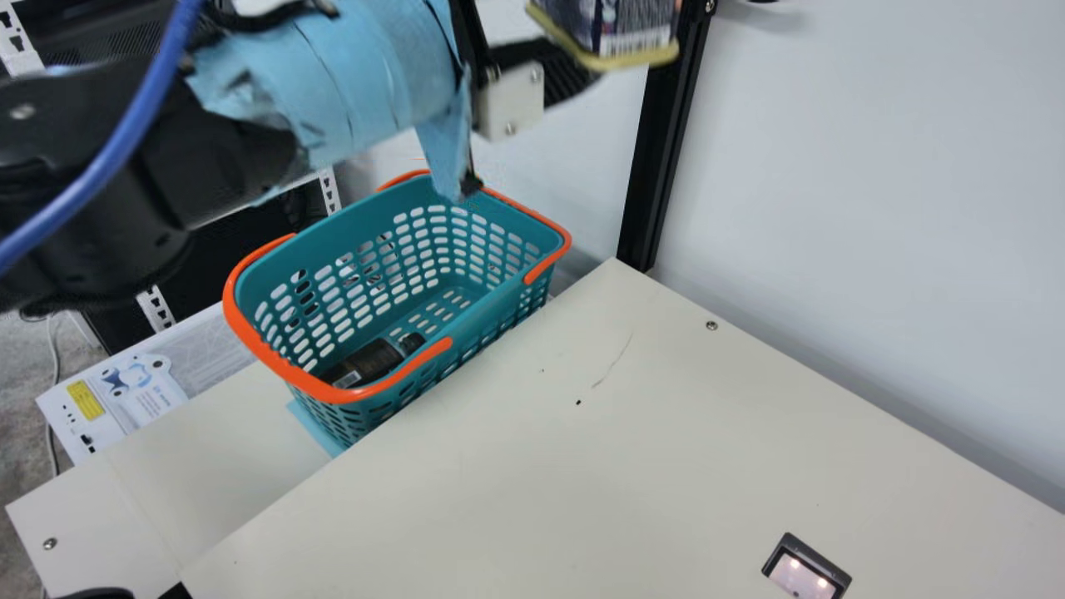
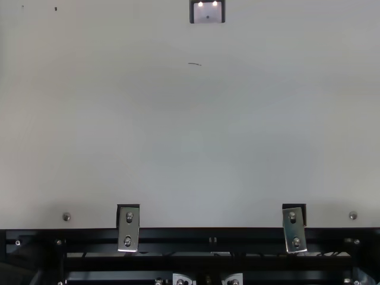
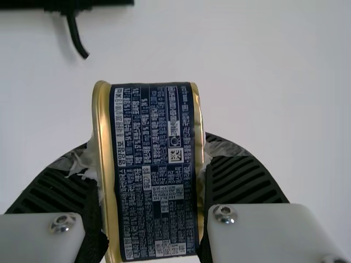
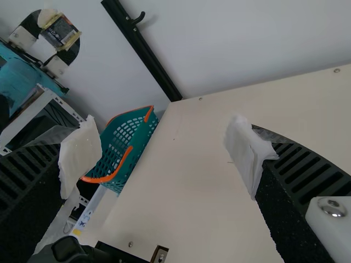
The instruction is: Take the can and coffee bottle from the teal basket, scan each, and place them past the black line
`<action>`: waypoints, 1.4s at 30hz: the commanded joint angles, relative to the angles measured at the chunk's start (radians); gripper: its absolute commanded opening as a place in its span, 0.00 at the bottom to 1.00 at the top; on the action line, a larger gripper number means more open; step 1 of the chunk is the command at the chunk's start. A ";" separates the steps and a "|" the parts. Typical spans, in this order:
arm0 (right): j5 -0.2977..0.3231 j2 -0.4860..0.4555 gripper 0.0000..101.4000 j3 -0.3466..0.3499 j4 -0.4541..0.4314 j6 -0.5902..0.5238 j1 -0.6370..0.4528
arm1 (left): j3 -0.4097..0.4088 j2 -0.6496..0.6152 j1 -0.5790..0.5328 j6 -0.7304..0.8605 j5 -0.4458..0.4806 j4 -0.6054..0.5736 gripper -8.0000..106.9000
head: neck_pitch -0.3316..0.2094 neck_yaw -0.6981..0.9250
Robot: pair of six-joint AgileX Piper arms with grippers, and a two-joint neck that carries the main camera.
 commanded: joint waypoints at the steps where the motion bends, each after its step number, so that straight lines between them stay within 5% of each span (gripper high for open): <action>1: 0.000 0.000 1.00 0.000 0.000 0.000 0.000 | 0.000 0.000 0.000 0.000 0.000 0.000 0.16 | -0.027 0.011; 7: 0.000 0.001 1.00 0.000 0.000 0.000 0.000 | 0.016 0.002 -0.091 0.018 -0.168 0.031 0.16 | -0.027 0.011; 16: 0.000 0.002 1.00 0.000 -0.001 0.000 0.000 | 0.032 0.008 -0.065 0.015 -0.129 0.001 0.16 | -0.027 0.011; 21: 0.000 0.002 1.00 0.000 -0.001 0.000 0.000 | 0.044 0.036 0.070 -0.004 0.061 -0.116 0.16 | -0.027 0.011; 28: 0.000 0.002 1.00 0.000 -0.001 0.000 0.000 | -0.043 0.054 0.317 -0.018 0.411 -0.077 0.16 | -0.027 0.011; 33: 0.000 0.002 1.00 0.000 -0.001 0.000 0.000 | -0.125 0.058 0.431 0.263 0.623 -0.278 0.16 | -0.027 0.011; 37: 0.000 0.002 1.00 0.000 -0.001 0.000 0.000 | -0.152 0.066 0.522 0.356 0.779 -0.278 0.16 | -0.027 0.011; 40: 0.000 0.002 1.00 0.000 -0.001 0.000 0.000 | -0.137 0.063 0.572 0.434 0.848 -0.278 0.16 | -0.027 0.011; 41: 0.000 0.002 1.00 0.000 -0.001 0.000 0.000 | -0.152 0.065 0.534 0.329 0.733 -0.267 0.16 | -0.027 0.011; 42: 0.000 0.002 1.00 0.000 -0.001 0.000 0.000 | -0.143 0.062 0.553 0.361 0.768 -0.275 0.16 | -0.027 0.011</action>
